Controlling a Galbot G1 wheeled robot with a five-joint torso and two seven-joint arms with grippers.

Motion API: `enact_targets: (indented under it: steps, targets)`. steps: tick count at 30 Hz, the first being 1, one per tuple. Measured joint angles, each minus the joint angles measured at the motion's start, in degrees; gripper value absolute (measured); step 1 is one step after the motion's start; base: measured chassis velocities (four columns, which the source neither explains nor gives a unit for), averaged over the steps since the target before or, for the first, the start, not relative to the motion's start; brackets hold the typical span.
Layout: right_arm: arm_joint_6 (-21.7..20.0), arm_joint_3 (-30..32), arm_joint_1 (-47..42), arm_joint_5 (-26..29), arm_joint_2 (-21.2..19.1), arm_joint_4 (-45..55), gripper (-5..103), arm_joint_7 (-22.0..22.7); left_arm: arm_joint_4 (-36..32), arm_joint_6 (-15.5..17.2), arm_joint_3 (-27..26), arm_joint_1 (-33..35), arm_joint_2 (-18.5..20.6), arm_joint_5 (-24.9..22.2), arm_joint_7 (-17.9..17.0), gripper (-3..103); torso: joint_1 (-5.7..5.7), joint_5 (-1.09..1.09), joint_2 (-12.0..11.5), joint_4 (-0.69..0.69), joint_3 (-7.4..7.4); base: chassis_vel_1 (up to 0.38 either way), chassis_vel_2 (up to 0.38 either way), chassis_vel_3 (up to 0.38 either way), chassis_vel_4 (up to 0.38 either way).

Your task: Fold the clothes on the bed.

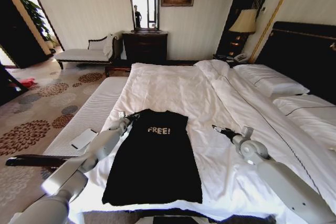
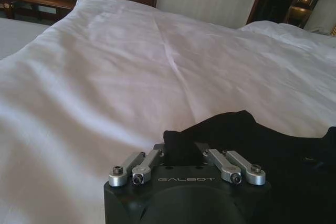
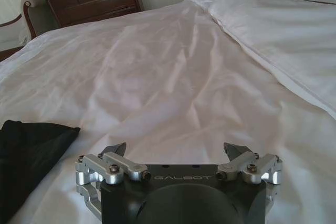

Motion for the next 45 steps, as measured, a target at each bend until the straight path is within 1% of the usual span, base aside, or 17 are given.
enact_targets:
  steps: [2,3,4,5,7,12,13,15,16,17,18,21,23,24,28,33,45]
  targets:
    - [-0.1,0.0,0.2,0.3,-0.2,0.0,100,0.0,-0.4,-0.1,0.0,0.2,0.2,0.0,-0.1,19,0.0,0.0,0.0,0.0,0.0,0.0,0.0,0.0,0.0]
    - [-0.1,0.0,0.2,0.3,-0.2,0.0,100,0.0,-0.4,-0.1,0.0,0.2,0.2,0.0,-0.1,19,0.0,0.0,0.0,0.0,0.0,0.0,0.0,0.0,0.0]
    - [-0.1,-0.1,0.3,0.6,-0.3,0.1,100,0.0,-0.9,-0.1,0.0,0.3,0.5,0.0,-0.1,14,0.0,0.0,0.0,0.0,0.0,0.0,0.0,0.0,0.0]
    - [-0.4,-0.9,1.2,1.2,-0.6,0.1,100,-1.1,-2.0,-0.1,0.0,0.8,1.3,-0.1,-0.3,2,0.0,0.0,0.0,-0.01,0.0,0.0,0.0,0.0,0.0]
    - [-0.4,-1.2,1.5,1.1,-0.7,0.1,100,-1.6,-2.3,-0.1,0.0,0.8,1.4,-0.2,-0.3,2,0.0,0.0,0.0,-0.01,0.0,0.0,0.0,0.0,0.0]
    - [0.4,-5.0,5.7,2.2,-1.3,-1.9,100,-8.3,-4.9,-0.1,-0.8,1.9,2.5,-0.8,-0.7,0,0.0,-0.02,0.0,0.01,0.0,0.0,0.0,0.0,0.0]
    - [0.4,-5.0,5.7,2.2,-1.3,-1.9,100,-8.3,-4.9,-0.1,-0.8,1.9,2.5,-0.8,-0.7,0,0.0,-0.02,0.0,0.01,0.0,0.0,0.0,0.0,0.0]
    - [1.1,-8.1,9.2,3.1,-1.2,-4.7,100,-13.0,-6.6,-0.2,-0.9,2.6,3.3,-1.3,-1.1,0,0.0,0.0,0.0,-0.01,0.0,0.0,0.0,0.0,0.0]
    - [1.3,-8.8,10.0,3.1,-1.1,-5.2,100,-13.6,-6.9,-0.2,-0.9,2.7,3.4,-1.4,-1.1,0,0.0,-0.01,0.0,-0.01,0.0,0.0,0.0,0.0,0.0]
    - [1.8,-11.7,13.5,3.8,-0.4,-7.4,100,-15.2,-7.7,-0.4,-0.9,3.2,3.8,-1.5,-1.2,0,0.0,0.0,0.0,-0.01,0.0,0.0,0.0,0.0,0.0]
    - [1.8,-11.7,13.5,3.8,-0.4,-7.4,100,-15.2,-7.7,-0.4,-0.9,3.2,3.8,-1.5,-1.2,0,0.0,0.0,0.0,-0.01,0.0,0.0,0.0,0.0,0.0]
    - [2.3,-16.9,19.7,5.2,1.4,-10.9,100,-17.1,-9.4,-0.6,-1.3,4.1,4.4,-1.9,-1.6,0,0.0,-0.02,0.0,0.02,0.0,0.0,0.0,0.0,0.0]
    - [2.5,-20.0,23.2,6.2,2.8,-13.0,100,-17.8,-10.3,-0.6,-1.3,4.7,4.7,-2.0,-1.7,0,0.01,0.0,0.0,0.03,0.01,0.0,0.0,0.0,0.0]
    - [2.5,-20.0,23.2,6.2,2.8,-13.0,100,-17.8,-10.3,-0.6,-1.3,4.7,4.7,-2.0,-1.7,0,0.01,0.0,0.0,0.03,0.01,0.0,0.0,0.0,0.0]
    - [2.0,-25.2,27.9,8.1,6.6,-18.2,100,-17.8,-10.5,-0.8,-1.3,5.2,4.5,-2.0,-2.0,0,0.0,0.0,0.0,0.01,0.01,0.0,0.0,0.0,0.0]
    - [1.4,-28.6,30.3,9.5,8.7,-22.9,100,-17.7,-10.7,-0.9,-1.3,5.4,4.2,-2.0,-2.3,0,0.01,-0.01,0.0,0.0,0.01,0.0,0.0,0.0,0.0]
    - [0.7,-32.3,34.4,10.9,11.8,-29.5,100,-18.4,-12.2,-0.9,-1.4,5.6,4.2,-2.6,-2.5,0,0.0,-0.01,0.0,-0.01,0.0,0.0,0.0,0.0,0.0]
